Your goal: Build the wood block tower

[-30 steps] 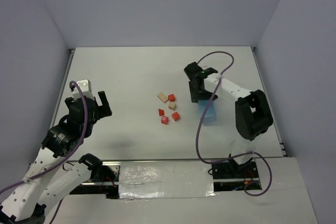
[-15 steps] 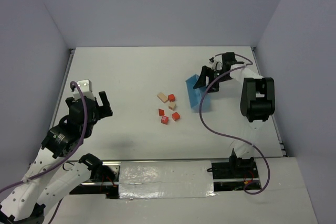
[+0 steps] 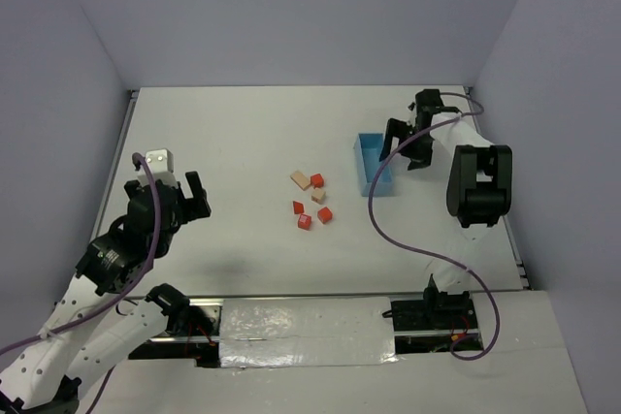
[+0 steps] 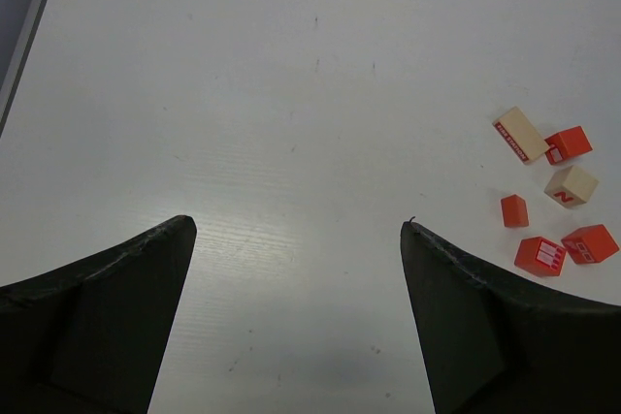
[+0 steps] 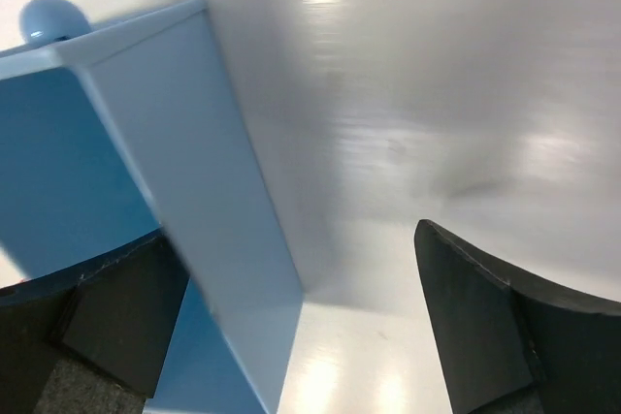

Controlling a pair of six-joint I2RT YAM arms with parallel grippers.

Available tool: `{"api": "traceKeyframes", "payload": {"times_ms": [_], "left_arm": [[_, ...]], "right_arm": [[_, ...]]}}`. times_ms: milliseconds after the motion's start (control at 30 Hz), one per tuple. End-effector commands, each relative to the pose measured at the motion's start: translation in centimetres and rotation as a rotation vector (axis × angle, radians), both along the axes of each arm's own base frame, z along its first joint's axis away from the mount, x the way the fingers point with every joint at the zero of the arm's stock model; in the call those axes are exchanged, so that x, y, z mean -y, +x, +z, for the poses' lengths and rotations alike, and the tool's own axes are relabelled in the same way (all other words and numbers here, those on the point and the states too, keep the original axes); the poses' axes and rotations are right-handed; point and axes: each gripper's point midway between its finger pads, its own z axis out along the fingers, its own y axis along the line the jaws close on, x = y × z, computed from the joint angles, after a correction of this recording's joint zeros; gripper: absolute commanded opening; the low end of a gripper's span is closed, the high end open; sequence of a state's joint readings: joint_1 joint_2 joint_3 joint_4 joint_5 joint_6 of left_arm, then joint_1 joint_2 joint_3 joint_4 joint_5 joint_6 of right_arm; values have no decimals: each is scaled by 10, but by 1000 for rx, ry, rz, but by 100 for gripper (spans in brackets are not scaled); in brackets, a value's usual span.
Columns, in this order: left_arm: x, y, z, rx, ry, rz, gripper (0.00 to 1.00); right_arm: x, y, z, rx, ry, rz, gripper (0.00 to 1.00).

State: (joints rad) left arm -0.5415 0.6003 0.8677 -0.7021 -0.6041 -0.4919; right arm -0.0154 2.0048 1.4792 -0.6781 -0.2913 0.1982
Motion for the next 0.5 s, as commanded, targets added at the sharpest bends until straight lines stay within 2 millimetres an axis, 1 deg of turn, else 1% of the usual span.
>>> {"api": "traceKeyframes", "payload": {"times_ms": [0,33,67,100,133,167,200,267,333,467], "left_arm": [[4,5,6,26,7,-23,99],[4,4,6,27,6,-23,99],[4,4,7,28,5,-22,99],[4,4,7,28,6,-19,100],[3,4,7,29,6,-18,100],[3,4,7,29,7,-17,99],[3,5,6,26,9,-15,99],[3,5,5,20,12,-15,99],[4,6,4,16,14,-15,100],[5,7,3,9,18,-18,100]], "right_arm": [[31,11,64,134,-248,-112,100],[29,11,74,160,-272,-113,100],[23,9,94,212,-279,-97,100],[3,7,104,242,-276,-51,100],[-6,4,111,261,-284,-31,100],[-10,2,122,290,-316,-21,100],[-27,-2,126,306,-330,14,100],[-41,-9,124,301,-336,59,98],[-60,-16,116,281,-338,104,94],[-63,-15,91,217,-382,96,70]]}}
